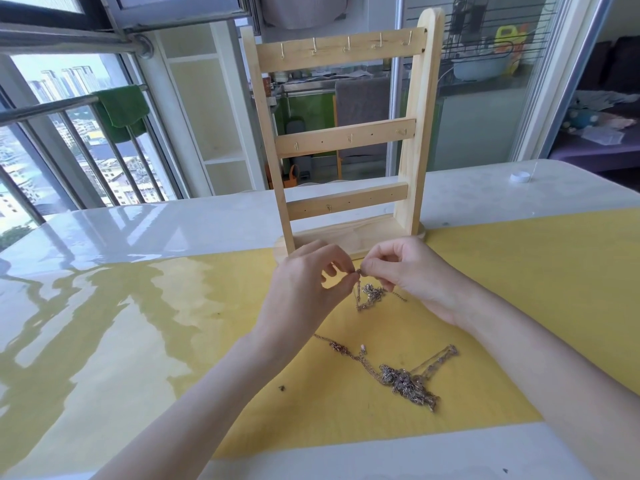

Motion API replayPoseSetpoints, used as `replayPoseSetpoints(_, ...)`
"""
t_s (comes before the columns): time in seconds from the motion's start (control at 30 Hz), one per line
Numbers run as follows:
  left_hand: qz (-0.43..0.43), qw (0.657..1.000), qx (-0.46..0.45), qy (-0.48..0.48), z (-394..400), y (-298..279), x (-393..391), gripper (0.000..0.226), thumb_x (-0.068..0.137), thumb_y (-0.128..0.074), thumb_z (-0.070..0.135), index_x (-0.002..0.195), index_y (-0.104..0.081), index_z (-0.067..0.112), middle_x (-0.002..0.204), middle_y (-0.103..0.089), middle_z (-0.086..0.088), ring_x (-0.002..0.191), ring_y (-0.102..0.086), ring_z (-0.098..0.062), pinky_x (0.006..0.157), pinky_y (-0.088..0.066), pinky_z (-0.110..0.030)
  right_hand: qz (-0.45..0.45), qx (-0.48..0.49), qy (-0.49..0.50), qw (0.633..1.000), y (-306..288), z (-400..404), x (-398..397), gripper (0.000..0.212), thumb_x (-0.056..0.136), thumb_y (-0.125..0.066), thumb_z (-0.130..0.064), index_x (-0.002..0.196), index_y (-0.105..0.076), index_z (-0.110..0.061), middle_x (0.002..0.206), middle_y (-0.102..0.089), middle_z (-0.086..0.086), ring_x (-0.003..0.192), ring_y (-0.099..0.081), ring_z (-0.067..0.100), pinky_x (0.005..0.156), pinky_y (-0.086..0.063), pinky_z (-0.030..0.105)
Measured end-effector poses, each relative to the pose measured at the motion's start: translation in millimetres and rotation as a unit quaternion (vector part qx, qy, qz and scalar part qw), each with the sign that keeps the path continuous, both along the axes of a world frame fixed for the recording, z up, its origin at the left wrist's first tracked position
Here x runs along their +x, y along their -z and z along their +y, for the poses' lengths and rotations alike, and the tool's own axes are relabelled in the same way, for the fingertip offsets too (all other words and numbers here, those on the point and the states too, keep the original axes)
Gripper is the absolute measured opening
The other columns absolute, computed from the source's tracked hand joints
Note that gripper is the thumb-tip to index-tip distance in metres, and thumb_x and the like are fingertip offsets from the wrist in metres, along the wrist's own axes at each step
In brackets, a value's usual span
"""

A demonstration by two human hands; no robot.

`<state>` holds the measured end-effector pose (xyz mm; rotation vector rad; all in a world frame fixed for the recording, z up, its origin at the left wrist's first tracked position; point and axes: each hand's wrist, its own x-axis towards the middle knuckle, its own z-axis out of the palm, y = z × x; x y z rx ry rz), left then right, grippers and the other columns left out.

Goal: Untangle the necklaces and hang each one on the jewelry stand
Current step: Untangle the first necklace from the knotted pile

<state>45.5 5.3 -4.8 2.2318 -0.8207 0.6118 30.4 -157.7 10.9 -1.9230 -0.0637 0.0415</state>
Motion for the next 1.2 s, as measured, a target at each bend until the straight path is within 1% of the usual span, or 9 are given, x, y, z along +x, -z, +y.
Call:
replayPoseSetpoints(0.07, 0.019, 0.999, -0.032, 0.005, 0.6, 0.6, 0.6, 0.018, 0.077, -0.076, 0.012, 0.080, -0.060, 0.021, 0.072, -0.054, 0.021, 0.070, -0.053, 0.002, 0.062, -0.046, -0.012, -0.002, 0.007, 0.000, 1.000, -2.0, 0.6, -1.1, 0.019, 0.088, -0.062, -0.012, 0.070, -0.062, -0.013, 0.053, -0.045, -0.007, 0.054, -0.039, 0.008, 0.065, -0.035, 0.025)
replayPoseSetpoints(0.13, 0.114, 0.987, -0.111, 0.017, -0.2, -1.6, 0.2, 0.022, 0.078, -0.073, 0.006, 0.082, -0.054, 0.017, 0.071, -0.061, 0.014, 0.066, -0.055, -0.002, 0.061, -0.047, -0.014, -0.012, -0.002, -0.003, 1.000, -2.6, 1.5, -1.2, 0.018, 0.088, -0.063, -0.013, 0.070, -0.062, -0.013, 0.053, -0.046, -0.011, 0.051, -0.041, 0.003, 0.062, -0.036, 0.021)
replayPoseSetpoints(0.33, 0.354, 0.901, -0.245, 0.051, -2.5, -7.1, -1.2, 0.021, 0.080, -0.073, 0.008, 0.091, -0.055, 0.015, 0.067, -0.070, 0.007, 0.065, -0.060, -0.003, 0.065, -0.047, -0.018, -0.029, -0.010, -0.009, 1.000, -1.5, 0.9, -1.6, 0.018, 0.086, -0.062, -0.012, 0.068, -0.060, -0.012, 0.056, -0.045, -0.008, 0.054, -0.039, 0.006, 0.059, -0.034, 0.019)
replayPoseSetpoints(0.53, 0.370, 0.900, -0.220, 0.073, -0.9, -4.2, -0.4, 0.028, 0.080, -0.072, 0.005, 0.098, -0.052, 0.016, 0.073, -0.072, 0.004, 0.068, -0.062, -0.006, 0.066, -0.049, -0.017, -0.009, -0.037, -0.021, 0.999, 1.6, -0.4, -0.3, 0.021, 0.085, -0.063, -0.011, 0.064, -0.060, -0.013, 0.046, -0.044, -0.014, 0.045, -0.039, 0.001, 0.045, -0.030, 0.009)
replayPoseSetpoints(0.67, 0.324, 0.929, -0.165, 0.070, 0.5, -2.4, 0.9, 0.032, 0.080, -0.072, 0.004, 0.094, -0.048, 0.019, 0.074, -0.072, -0.001, 0.061, -0.058, -0.007, 0.061, -0.048, -0.017, -0.001, -0.044, -0.035, 0.998, 2.7, -1.0, 0.1, 0.020, 0.086, -0.064, -0.012, 0.066, -0.061, -0.013, 0.046, -0.048, -0.016, 0.043, -0.041, -0.003, 0.047, -0.033, 0.009)
replayPoseSetpoints(0.77, 0.323, 0.930, -0.160, 0.072, 0.8, -1.5, 0.9, 0.032, 0.080, -0.070, 0.001, 0.093, -0.046, 0.019, 0.071, -0.069, -0.001, 0.055, -0.054, -0.003, 0.057, -0.043, -0.014, -0.008, -0.065, -0.044, 0.997, 3.7, 0.3, 0.5, 0.019, 0.088, -0.064, -0.017, 0.069, -0.063, -0.015, 0.047, -0.048, -0.016, 0.045, -0.041, -0.002, 0.052, -0.035, 0.014)
replayPoseSetpoints(0.9, 0.391, 0.895, -0.201, 0.077, 1.6, -0.9, 3.3, 0.031, 0.081, -0.070, 0.002, 0.096, -0.048, 0.019, 0.069, -0.068, 0.005, 0.065, -0.058, -0.008, 0.067, -0.046, -0.020, -0.013, -0.065, -0.055, 0.996, 2.4, 1.2, -0.1, 0.019, 0.088, -0.064, -0.020, 0.069, -0.064, -0.017, 0.056, -0.049, -0.007, 0.053, -0.041, 0.007, 0.059, -0.035, 0.023)
replayPoseSetpoints(1.03, 0.473, 0.844, -0.235, 0.095, 5.6, -2.8, 6.0, 0.037, 0.077, -0.075, 0.009, 0.104, -0.051, 0.018, 0.080, -0.071, 0.000, 0.075, -0.059, -0.012, 0.074, -0.046, -0.025, -0.014, -0.065, -0.072, 0.995, -0.7, -3.3, -0.1, 0.016, 0.088, -0.065, -0.019, 0.077, -0.068, -0.009, 0.062, -0.050, -0.001, 0.057, -0.042, 0.009, 0.053, -0.037, 0.018)
replayPoseSetpoints(1.2, 0.487, 0.831, -0.235, 0.127, 6.9, -1.1, 6.3, 0.037, 0.075, -0.074, 0.005, 0.103, -0.050, 0.014, 0.073, -0.069, 0.000, 0.074, -0.064, -0.013, 0.082, -0.049, -0.025, -0.009, -0.078, -0.115, 0.990, -1.6, -8.0, 0.6, 0.015, 0.089, -0.063, -0.016, 0.080, -0.068, -0.007, 0.067, -0.051, 0.004, 0.055, -0.043, 0.007, 0.052, -0.039, 0.015)
